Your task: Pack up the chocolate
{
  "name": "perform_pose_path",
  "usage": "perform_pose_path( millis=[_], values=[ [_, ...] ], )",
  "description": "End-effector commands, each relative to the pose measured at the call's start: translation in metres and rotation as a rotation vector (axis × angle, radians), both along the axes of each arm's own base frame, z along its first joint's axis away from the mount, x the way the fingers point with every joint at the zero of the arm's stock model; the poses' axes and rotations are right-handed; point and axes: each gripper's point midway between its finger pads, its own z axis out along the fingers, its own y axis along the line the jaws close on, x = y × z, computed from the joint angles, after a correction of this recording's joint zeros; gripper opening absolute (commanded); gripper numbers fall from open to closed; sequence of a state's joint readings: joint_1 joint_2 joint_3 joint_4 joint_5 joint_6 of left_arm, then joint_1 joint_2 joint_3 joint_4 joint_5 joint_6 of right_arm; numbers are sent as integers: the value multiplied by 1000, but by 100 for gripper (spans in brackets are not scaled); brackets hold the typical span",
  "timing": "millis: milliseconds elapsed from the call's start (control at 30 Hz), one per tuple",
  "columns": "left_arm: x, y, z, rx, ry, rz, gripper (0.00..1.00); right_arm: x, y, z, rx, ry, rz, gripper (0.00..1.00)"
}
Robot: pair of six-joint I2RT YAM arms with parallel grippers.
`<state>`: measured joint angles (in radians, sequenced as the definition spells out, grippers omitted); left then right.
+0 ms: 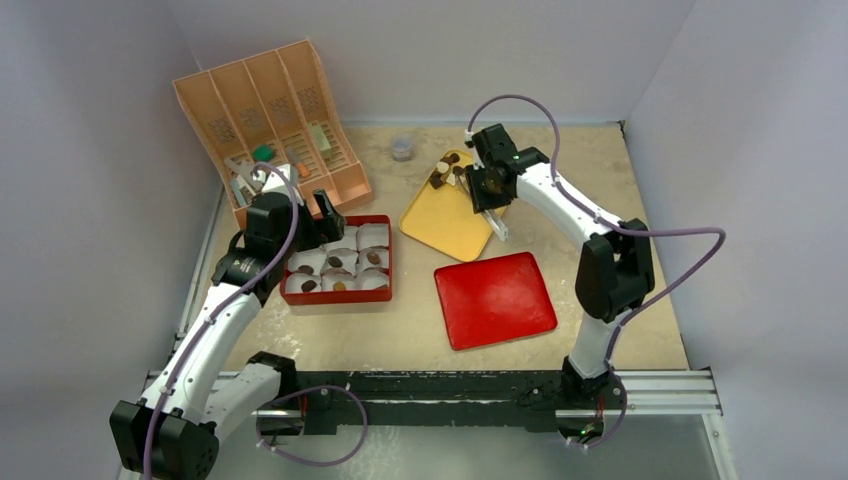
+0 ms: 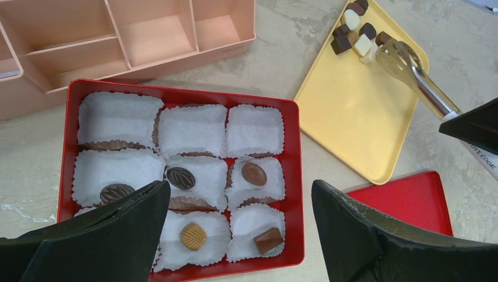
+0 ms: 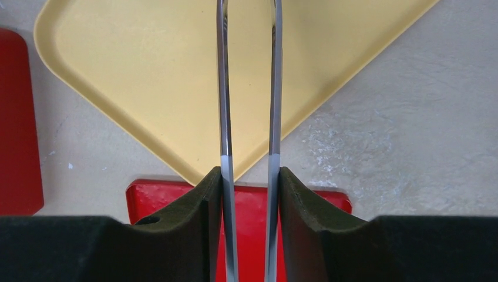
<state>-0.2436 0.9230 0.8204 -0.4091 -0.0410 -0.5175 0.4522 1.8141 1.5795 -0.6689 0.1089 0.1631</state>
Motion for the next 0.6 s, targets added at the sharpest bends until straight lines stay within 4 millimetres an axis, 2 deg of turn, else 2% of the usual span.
perform_pose_path(
  millis=[0,567],
  values=[
    [8,2,21,17,-80,1,90,13,9,9,39,-42,20,39],
    [7,3,23,19,-87,5,89,29,11,-17,12,-6,7,42]
  ],
)
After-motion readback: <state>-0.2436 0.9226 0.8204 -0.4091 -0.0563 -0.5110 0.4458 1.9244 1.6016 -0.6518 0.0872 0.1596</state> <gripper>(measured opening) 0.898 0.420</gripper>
